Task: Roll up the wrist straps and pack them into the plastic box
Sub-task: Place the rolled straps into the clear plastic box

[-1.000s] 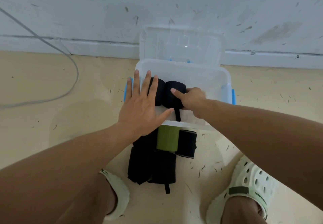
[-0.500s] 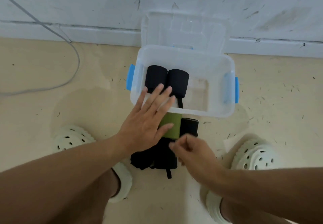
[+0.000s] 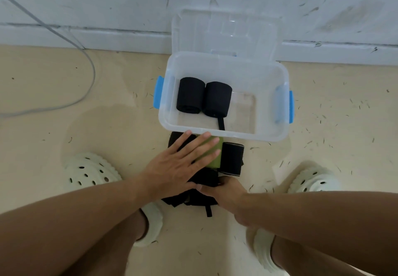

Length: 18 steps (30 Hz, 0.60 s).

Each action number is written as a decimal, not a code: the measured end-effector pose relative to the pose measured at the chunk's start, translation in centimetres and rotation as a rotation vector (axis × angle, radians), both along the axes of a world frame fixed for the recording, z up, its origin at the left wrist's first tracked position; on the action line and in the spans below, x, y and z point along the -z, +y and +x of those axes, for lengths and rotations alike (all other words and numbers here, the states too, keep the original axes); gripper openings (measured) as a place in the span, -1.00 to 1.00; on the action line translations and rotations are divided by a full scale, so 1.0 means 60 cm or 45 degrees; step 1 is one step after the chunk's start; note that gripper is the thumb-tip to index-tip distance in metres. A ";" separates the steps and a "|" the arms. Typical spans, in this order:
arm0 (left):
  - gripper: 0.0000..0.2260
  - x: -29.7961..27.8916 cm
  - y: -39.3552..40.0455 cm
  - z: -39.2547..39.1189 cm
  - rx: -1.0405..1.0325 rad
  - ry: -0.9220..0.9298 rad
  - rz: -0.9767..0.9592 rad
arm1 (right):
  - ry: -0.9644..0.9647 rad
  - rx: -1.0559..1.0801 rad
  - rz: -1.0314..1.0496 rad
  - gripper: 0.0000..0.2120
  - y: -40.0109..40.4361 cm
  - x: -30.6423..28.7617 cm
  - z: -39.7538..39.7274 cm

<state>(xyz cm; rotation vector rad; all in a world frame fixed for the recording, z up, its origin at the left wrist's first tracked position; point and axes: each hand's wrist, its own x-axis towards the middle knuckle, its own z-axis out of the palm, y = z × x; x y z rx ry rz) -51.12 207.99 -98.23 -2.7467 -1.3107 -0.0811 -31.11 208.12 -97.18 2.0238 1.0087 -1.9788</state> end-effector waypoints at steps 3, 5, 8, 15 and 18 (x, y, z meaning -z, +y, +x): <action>0.04 -0.001 0.003 -0.005 0.015 0.015 -0.008 | -0.019 -0.016 -0.016 -0.54 -0.001 0.003 0.001; 0.05 -0.002 0.004 -0.004 0.022 0.018 -0.013 | -0.009 -0.029 -0.038 -0.52 0.000 0.005 0.003; 0.03 -0.003 0.005 -0.006 0.029 0.009 -0.043 | 0.008 -0.046 -0.070 -0.50 0.002 0.011 0.005; -0.43 -0.017 0.009 0.006 -0.003 -0.285 -0.029 | 0.002 -0.101 -0.045 -0.49 -0.017 -0.001 0.031; -0.54 -0.035 0.031 0.016 -0.070 -0.514 -0.019 | 0.035 -0.106 0.010 -0.48 -0.026 -0.032 0.054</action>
